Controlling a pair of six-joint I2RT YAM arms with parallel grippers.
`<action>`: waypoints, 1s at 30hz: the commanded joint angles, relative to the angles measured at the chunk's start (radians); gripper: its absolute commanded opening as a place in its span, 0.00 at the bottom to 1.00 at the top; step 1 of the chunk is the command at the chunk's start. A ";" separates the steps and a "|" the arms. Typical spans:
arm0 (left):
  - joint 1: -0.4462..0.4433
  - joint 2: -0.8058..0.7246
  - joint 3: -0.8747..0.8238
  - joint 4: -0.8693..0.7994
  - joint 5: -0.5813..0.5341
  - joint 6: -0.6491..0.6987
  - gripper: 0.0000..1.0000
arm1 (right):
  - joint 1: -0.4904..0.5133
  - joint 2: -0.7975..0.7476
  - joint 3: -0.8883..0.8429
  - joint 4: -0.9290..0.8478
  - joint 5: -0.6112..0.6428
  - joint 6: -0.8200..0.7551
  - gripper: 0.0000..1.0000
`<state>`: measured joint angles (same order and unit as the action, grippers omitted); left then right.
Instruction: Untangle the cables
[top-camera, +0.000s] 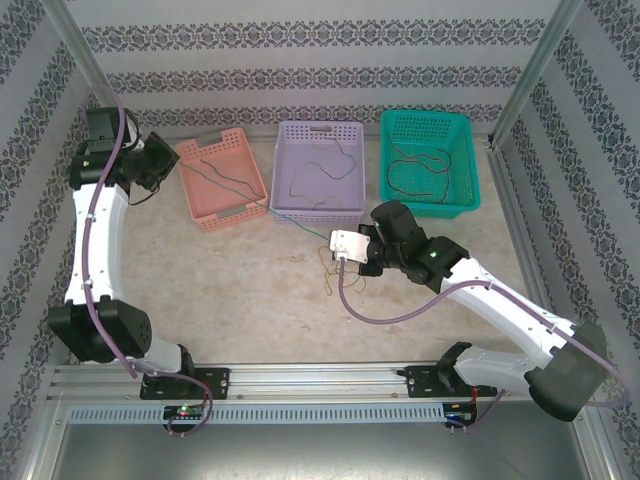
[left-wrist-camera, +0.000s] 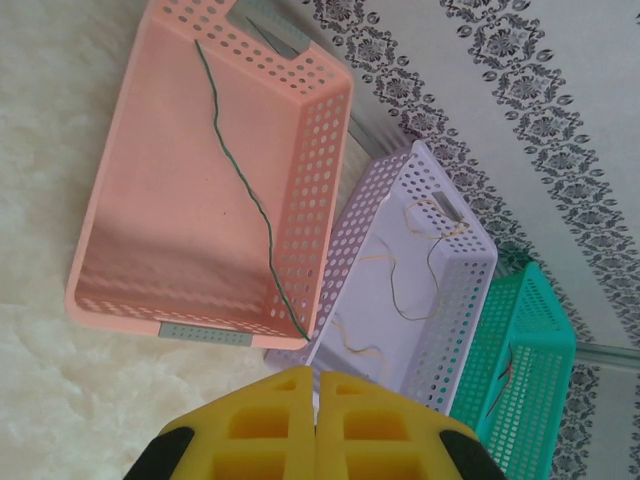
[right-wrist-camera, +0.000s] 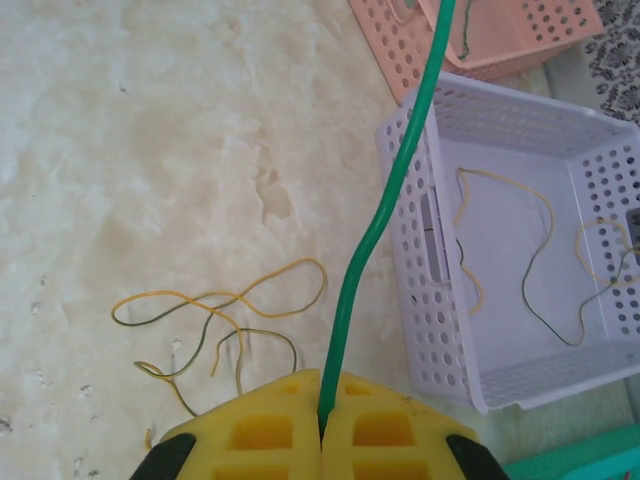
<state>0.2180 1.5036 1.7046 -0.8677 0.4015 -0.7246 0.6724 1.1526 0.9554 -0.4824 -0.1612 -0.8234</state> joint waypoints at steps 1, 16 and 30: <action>0.085 0.056 0.119 0.164 -0.195 0.077 0.00 | -0.024 0.002 -0.020 -0.348 -0.004 -0.015 0.00; 0.007 0.205 0.197 0.124 -0.088 -0.003 0.54 | -0.121 0.377 0.494 -0.367 -0.488 0.762 0.00; -0.362 -0.006 -0.020 0.074 -0.111 -0.387 0.72 | -0.139 0.443 0.617 -0.169 -0.344 1.098 0.00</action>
<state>-0.0757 1.5368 1.7611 -0.7944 0.2901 -0.9531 0.5262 1.5841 1.5341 -0.7055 -0.5457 0.2119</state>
